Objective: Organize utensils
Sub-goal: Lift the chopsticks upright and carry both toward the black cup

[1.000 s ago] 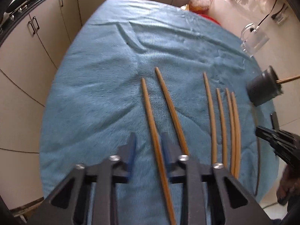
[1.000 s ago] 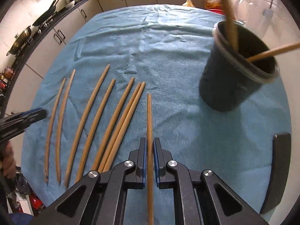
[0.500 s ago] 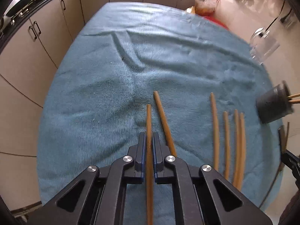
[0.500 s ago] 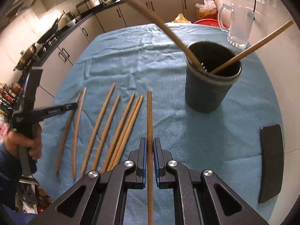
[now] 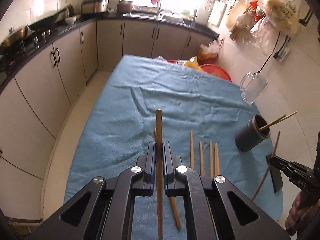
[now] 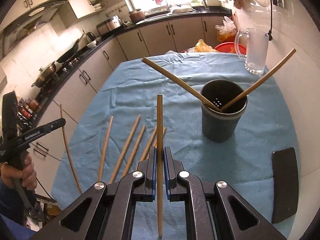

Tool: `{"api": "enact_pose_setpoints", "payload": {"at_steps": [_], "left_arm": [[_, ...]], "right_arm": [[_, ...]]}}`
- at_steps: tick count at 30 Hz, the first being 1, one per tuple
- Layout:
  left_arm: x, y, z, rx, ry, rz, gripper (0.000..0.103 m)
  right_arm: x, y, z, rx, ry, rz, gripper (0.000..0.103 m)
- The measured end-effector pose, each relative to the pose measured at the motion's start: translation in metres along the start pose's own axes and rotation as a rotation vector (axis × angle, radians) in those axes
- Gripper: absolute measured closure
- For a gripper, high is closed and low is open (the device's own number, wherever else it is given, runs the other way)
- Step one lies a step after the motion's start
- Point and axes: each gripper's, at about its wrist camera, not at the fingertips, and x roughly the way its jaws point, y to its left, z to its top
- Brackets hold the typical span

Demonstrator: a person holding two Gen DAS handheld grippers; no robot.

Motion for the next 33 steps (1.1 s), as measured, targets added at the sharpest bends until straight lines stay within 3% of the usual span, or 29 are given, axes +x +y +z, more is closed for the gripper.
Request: {"api": "enact_pose_setpoints", "payload": {"at_steps": [15, 33], "left_arm": [[-0.046, -0.012, -0.009, -0.009, -0.076, 0.026, 0.097], [-0.075, -0.033, 0.006, 0.034, -0.15, 0.011, 0.097]], "right_arm": [[-0.023, 0.009, -0.004, -0.03, -0.063, 0.057, 0.096], [-0.058, 0.002, 0.0, -0.013, -0.154, 0.054, 0.096]]}}
